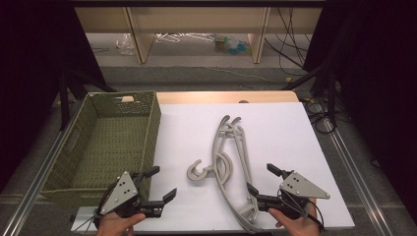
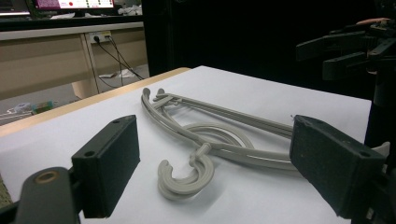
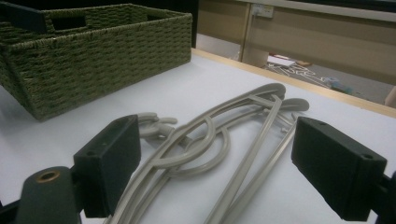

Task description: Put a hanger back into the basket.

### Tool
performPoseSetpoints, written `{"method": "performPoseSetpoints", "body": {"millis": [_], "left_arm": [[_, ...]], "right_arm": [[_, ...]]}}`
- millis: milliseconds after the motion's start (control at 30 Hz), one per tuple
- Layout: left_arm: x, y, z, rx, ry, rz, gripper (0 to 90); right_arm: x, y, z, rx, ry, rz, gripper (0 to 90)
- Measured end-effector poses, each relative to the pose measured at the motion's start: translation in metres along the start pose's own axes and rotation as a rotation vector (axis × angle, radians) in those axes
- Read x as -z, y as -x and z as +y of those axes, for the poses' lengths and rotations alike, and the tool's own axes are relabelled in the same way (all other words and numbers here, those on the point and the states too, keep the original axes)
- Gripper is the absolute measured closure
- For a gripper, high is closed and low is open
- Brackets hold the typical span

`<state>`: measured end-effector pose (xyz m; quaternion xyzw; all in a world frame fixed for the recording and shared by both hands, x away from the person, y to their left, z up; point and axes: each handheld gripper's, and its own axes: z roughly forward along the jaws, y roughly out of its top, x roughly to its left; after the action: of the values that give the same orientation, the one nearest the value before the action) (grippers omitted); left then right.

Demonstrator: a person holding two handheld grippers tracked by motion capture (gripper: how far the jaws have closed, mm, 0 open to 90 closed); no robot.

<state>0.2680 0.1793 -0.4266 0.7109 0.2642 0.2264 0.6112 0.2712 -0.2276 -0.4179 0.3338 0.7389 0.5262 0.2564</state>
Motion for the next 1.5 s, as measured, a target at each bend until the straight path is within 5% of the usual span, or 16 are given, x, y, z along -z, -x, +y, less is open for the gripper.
{"method": "performPoseSetpoints", "body": {"millis": [300, 600, 833, 933, 1133, 1500], "left_arm": [[0.0, 0.0, 0.0, -0.003, -0.002, 0.002, 15.9], [0.0, 0.0, 0.0, -0.016, -0.003, 0.003, 15.9], [-0.001, 0.001, 0.0, -0.014, -0.007, 0.001, 15.9], [-0.001, 0.002, 0.0, -0.021, -0.008, -0.003, 15.9], [-0.001, 0.002, 0.0, -0.013, -0.007, -0.003, 15.9], [-0.002, 0.003, 0.0, -0.03, -0.013, -0.013, 15.9]], "right_arm": [[-0.003, 0.001, -0.001, 0.018, -0.002, 0.005, 18.4], [-0.008, -0.003, 0.002, -0.002, -0.089, 0.049, 18.3], [-0.026, -0.022, 0.01, 0.037, -0.264, 0.114, 18.0], [-0.046, -0.036, 0.008, 0.075, -0.395, 0.145, 22.7], [-0.074, -0.043, 0.001, 0.076, -0.556, 0.173, 29.8], [-0.113, -0.05, 0.002, 0.092, -0.701, 0.216, 44.7]]}}
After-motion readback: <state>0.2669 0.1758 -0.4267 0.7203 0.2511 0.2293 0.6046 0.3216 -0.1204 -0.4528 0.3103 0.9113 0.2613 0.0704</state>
